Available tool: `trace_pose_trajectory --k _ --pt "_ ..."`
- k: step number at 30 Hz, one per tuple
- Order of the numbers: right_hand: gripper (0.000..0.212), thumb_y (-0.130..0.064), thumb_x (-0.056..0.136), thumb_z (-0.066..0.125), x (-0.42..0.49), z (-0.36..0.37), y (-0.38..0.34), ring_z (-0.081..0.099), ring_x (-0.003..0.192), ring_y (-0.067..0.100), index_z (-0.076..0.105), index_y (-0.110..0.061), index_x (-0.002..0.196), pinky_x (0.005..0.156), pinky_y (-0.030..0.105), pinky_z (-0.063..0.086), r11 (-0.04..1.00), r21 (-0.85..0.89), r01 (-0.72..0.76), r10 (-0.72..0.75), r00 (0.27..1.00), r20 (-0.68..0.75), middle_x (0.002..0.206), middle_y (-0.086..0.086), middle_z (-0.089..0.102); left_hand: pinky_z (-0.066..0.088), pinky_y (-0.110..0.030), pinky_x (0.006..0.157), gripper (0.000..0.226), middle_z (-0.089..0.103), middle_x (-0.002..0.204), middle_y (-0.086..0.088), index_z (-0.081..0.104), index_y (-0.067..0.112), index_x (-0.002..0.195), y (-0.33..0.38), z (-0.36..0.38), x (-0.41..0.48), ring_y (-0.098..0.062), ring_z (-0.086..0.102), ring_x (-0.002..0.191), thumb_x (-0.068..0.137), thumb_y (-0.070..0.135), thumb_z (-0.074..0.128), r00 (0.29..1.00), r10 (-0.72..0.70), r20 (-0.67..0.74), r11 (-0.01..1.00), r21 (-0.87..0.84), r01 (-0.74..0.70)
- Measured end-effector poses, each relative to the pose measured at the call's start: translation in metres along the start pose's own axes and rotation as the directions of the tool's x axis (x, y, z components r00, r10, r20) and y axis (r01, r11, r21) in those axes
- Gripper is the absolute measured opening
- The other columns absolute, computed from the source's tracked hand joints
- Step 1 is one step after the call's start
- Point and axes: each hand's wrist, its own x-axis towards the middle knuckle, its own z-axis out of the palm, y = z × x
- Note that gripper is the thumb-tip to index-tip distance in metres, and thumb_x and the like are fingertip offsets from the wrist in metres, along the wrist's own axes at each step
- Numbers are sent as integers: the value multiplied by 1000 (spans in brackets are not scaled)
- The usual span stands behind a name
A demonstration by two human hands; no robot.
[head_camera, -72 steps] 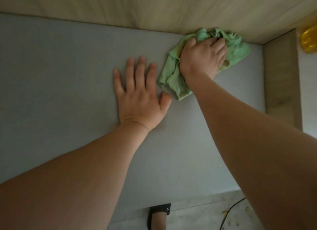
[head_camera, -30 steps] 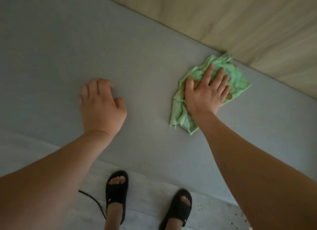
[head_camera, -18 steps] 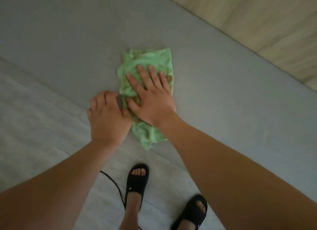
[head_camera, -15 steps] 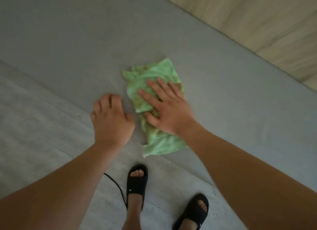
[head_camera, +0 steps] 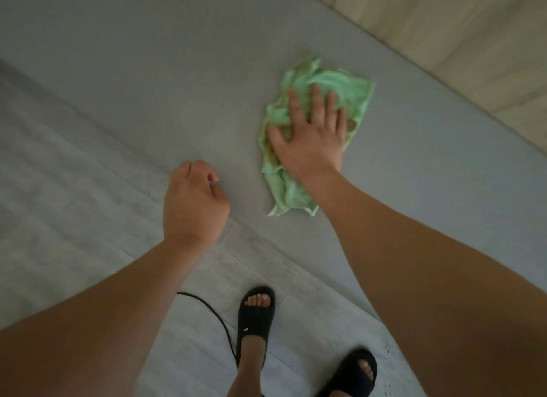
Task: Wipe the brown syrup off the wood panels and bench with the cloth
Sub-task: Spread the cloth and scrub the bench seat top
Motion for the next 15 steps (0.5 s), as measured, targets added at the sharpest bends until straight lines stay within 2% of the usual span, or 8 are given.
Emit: trace_pose_trajectory --k 3,5,7,10,15 --pt "84 -78 92 26 -36 17 -36 -14 159 30 6 -42 165 127 52 -8 968 -37 248 -245 967 65 174 2 -7 46 -47 73 18 58 90 -16 62 6 86 -15 -6 -5 -40 54 93 79 8 45 1000 18 -6 998 52 -18" --pt "87 -80 91 28 -64 24 -31 -15 159 28 6 -40 165 127 52 -6 943 -51 328 -323 943 84 174 2 -8 47 -49 71 23 57 87 -16 61 6 83 -13 -5 -11 -41 54 88 77 15 40 998 58 1 995 76 -58" --pt "90 -81 90 30 -87 29 -12 -14 159 25 7 -38 165 127 52 -3 932 -53 360 -354 931 95 174 2 -9 47 -49 70 20 57 85 -16 59 7 81 2 -2 -19 -40 54 85 77 16 41 996 91 22 991 91 -93" --pt "89 -80 91 32 -121 31 31 -11 160 23 8 -37 166 128 50 -1 944 -58 326 -321 944 81 174 1 -7 47 -49 73 16 57 86 -14 57 8 82 37 7 -31 -39 54 85 77 14 44 983 165 85 980 96 -173" --pt "87 -78 92 33 -168 27 132 -9 160 23 8 -39 165 128 50 2 989 -45 140 -140 990 21 175 0 -4 50 -50 76 31 60 94 -18 62 7 90 107 45 -66 -42 57 92 73 22 41 921 316 228 924 145 -353"
